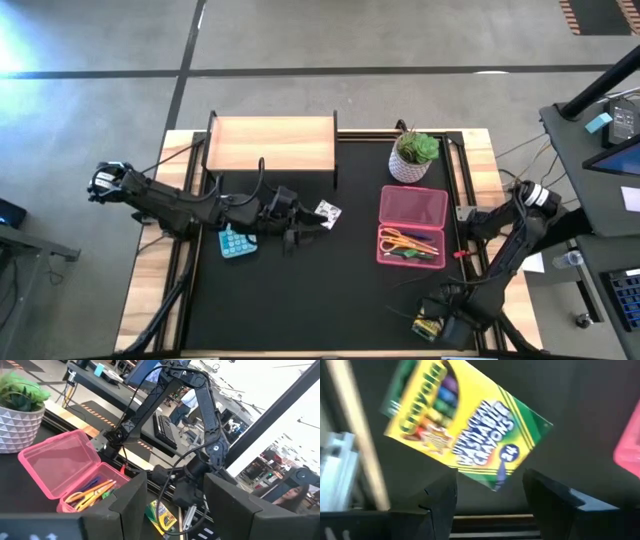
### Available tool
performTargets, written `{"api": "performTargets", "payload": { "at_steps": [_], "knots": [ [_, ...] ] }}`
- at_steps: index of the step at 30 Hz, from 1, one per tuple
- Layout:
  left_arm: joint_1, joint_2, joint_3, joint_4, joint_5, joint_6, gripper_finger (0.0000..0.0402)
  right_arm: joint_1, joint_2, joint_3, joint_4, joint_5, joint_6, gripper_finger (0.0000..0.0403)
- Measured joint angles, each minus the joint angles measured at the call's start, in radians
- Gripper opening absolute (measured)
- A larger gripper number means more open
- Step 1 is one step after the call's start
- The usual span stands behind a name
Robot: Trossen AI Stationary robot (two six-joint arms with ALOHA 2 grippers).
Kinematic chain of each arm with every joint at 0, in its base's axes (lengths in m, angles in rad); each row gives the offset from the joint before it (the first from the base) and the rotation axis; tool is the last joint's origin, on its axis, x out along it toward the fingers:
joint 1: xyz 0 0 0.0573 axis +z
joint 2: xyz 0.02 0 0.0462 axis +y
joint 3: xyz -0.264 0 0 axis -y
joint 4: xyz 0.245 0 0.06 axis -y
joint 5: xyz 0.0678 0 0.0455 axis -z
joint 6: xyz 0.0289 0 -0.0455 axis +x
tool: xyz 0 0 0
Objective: Pack school essentials
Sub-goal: Put the box of crayons into the pink case
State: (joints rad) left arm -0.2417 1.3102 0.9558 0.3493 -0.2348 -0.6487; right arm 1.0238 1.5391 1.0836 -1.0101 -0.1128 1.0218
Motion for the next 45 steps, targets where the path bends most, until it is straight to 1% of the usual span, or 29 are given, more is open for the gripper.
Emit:
{"api": "performTargets", "payload": {
  "at_steps": [4, 15, 18, 21, 26, 29, 34, 40, 41, 43, 45],
  "knots": [
    [-0.006, 0.0, 0.0, 0.0, 0.001, 0.0, 0.018, 0.001, 0.025, 0.0, -0.033, 0.0, -0.033, 0.0212],
    [-0.006, 0.0, -0.001, 0.0, 0.001, 0.0, 0.018, 0.065, 0.028, 0.0, -0.001, -0.003, -0.098, 0.0212],
    [-0.006, 0.0, -0.001, 0.0, 0.001, 0.0, 0.018, 0.066, 0.036, -0.002, 0.025, 0.0, -0.097, 0.0212],
    [-0.006, 0.0, -0.001, 0.0, 0.0, 0.0, 0.018, 0.065, 0.074, -0.003, 0.026, 0.008, -0.097, 0.0212],
    [-0.006, 0.0, -0.002, 0.0, 0.0, 0.0, 0.018, 0.065, 0.128, 0.009, 0.027, 0.023, -0.045, 0.0212],
    [-0.005, 0.0, -0.002, 0.0, 0.0, 0.0, 0.018, 0.066, 0.141, 0.032, 0.024, 0.08, 0.008, 0.0212],
    [-0.005, 0.0, -0.002, 0.0, 0.0, 0.001, 0.018, 0.058, 0.135, 0.073, 0.052, 0.275, 0.125, 0.0212],
    [-0.005, 0.0, -0.005, 0.001, 0.0, 0.001, 0.018, 0.018, 0.134, 0.084, 0.061, 0.443, 0.286, 0.0212],
    [-0.005, 0.0, -0.006, 0.0, 0.0, 0.001, 0.018, 0.01, 0.134, 0.088, 0.059, 0.456, 0.294, 0.0212],
    [-0.006, 0.0, -0.008, 0.0, 0.0, 0.001, 0.018, 0.001, 0.132, 0.101, 0.054, 0.45, 0.276, 0.0212],
    [-0.012, 0.0, -0.011, 0.001, 0.004, 0.0, 0.018, 0.0, 0.125, 0.122, 0.045, 0.407, 0.226, 0.0212]
  ]
}}
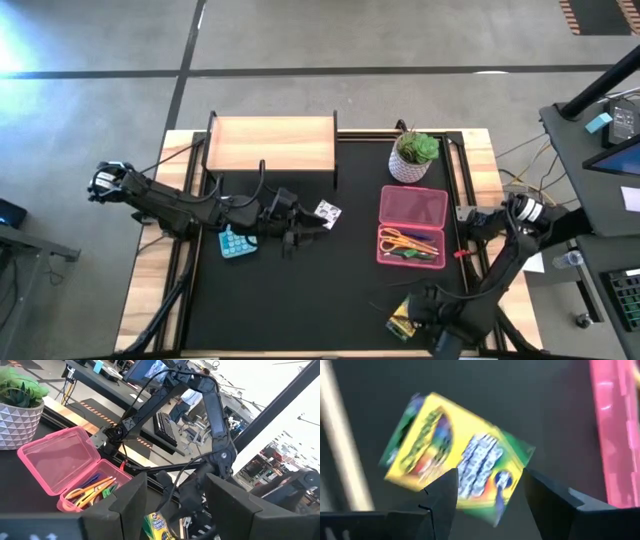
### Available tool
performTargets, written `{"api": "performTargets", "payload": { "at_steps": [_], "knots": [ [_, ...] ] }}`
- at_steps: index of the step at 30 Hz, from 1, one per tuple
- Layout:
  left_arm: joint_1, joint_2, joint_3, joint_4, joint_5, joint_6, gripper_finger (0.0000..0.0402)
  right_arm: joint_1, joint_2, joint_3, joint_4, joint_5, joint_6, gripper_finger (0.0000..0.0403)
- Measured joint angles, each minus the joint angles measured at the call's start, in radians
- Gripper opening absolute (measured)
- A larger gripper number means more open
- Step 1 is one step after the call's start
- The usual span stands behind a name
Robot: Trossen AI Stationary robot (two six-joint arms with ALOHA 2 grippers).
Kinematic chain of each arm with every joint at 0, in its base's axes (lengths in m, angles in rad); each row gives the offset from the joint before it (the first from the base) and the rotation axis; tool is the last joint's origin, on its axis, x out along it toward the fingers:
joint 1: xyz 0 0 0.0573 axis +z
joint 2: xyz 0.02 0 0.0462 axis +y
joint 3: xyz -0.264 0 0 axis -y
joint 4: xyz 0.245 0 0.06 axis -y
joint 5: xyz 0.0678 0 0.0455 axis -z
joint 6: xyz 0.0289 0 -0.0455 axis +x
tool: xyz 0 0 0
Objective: Pack school essentials
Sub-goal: Put the box of crayons into the pink case
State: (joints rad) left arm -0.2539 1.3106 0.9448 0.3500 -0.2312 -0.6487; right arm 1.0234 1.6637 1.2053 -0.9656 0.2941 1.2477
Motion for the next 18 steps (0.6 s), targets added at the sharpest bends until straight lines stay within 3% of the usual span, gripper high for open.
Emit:
{"api": "performTargets", "payload": {
  "at_steps": [5, 10, 18],
  "knots": [
    [-0.037, 0.0, -0.017, -0.001, 0.066, 0.0, 0.018, 0.017, -0.038, 0.018, -0.032, -0.088, -0.017, 0.0212],
    [-0.108, 0.001, -0.028, -0.059, 0.096, 0.034, 0.018, 0.017, -0.057, -0.001, -0.031, -0.056, 0.15, 0.0209],
    [-0.189, 0.127, -0.01, -0.049, 0.092, 0.083, 0.018, 0.018, -0.058, -0.074, 0.087, -0.07, 0.159, 0.0184]
  ]
}}
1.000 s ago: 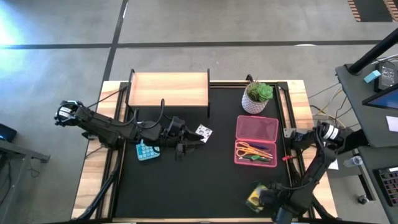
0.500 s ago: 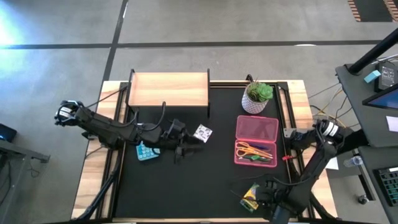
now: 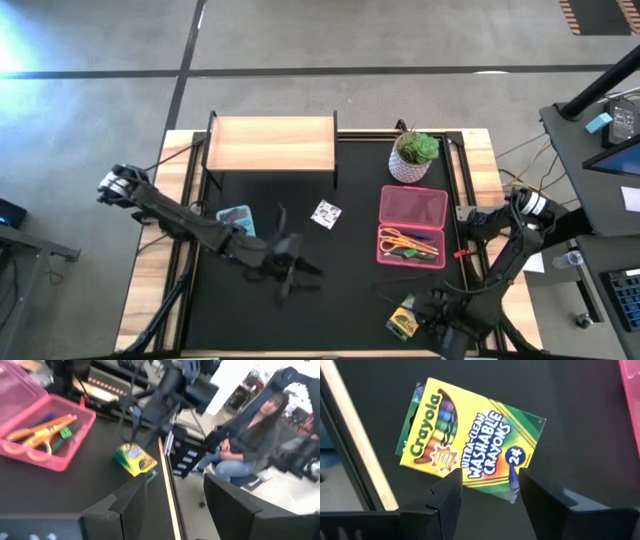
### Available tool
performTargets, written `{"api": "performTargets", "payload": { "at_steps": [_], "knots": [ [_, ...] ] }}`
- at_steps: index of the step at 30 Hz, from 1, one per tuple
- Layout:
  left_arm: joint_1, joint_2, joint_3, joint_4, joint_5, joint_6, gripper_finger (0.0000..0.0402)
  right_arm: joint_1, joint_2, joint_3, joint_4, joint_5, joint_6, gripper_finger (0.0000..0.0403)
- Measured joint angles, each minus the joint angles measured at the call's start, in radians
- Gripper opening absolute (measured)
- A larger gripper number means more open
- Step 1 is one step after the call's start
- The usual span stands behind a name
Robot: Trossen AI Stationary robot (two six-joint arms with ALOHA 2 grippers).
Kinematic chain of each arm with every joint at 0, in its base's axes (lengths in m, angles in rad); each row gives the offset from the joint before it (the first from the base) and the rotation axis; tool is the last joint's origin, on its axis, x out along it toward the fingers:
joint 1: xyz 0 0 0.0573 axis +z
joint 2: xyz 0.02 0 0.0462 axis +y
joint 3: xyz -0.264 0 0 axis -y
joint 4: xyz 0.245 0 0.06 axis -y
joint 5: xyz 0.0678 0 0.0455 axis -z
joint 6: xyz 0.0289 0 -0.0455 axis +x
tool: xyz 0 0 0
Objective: Pack school essentials
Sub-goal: Put the box of crayons into the pink case
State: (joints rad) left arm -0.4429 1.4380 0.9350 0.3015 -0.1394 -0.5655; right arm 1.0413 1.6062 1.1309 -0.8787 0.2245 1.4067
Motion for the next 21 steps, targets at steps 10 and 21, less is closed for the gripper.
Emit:
{"api": "performTargets", "payload": {
  "at_steps": [10, 21],
  "knots": [
    [-0.05, 0.273, 0.139, 0.084, -0.002, 0.219, 0.018, 0.006, 0.0, -0.038, 0.011, -0.119, -0.114, 0.0157],
    [-0.052, 0.511, 0.323, 0.108, -0.036, 0.373, 0.018, 0.006, 0.0, -0.044, 0.083, -0.119, -0.125, 0.0142]
  ]
}}
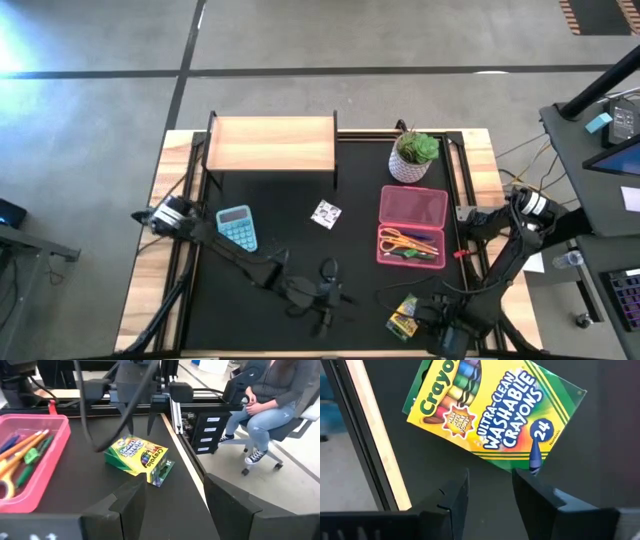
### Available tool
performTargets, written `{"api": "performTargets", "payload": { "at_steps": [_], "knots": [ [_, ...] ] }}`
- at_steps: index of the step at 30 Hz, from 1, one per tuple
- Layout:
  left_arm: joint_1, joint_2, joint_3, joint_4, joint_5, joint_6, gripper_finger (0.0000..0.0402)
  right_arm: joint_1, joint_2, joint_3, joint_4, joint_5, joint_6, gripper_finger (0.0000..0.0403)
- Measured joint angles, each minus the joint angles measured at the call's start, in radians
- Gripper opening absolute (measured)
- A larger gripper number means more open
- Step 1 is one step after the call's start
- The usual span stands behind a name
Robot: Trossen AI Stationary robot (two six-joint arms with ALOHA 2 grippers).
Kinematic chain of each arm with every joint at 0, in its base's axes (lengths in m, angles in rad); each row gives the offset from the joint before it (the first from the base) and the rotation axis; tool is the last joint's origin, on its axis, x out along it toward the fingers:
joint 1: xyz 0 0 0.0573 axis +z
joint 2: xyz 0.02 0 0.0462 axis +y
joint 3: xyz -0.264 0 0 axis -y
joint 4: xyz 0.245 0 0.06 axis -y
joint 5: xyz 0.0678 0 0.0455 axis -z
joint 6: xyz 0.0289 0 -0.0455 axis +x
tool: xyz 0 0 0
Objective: Pack school essentials
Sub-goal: Put the box of crayons into the pink case
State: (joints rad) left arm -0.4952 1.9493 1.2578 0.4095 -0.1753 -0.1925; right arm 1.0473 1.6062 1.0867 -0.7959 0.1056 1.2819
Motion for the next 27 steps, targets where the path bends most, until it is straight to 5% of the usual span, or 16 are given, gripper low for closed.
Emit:
{"api": "performTargets", "payload": {
  "at_steps": [12, 27],
  "knots": [
    [-0.016, 0.196, 0.171, 0.115, -0.016, -0.005, 0.018, 0.001, -0.004, -0.064, 0.005, 0.045, -0.023, 0.0141],
    [-0.016, 0.284, 0.193, 0.109, -0.017, 0.032, 0.018, 0.004, -0.004, -0.14, 0.025, 0.077, -0.063, 0.0141]
  ]
}}
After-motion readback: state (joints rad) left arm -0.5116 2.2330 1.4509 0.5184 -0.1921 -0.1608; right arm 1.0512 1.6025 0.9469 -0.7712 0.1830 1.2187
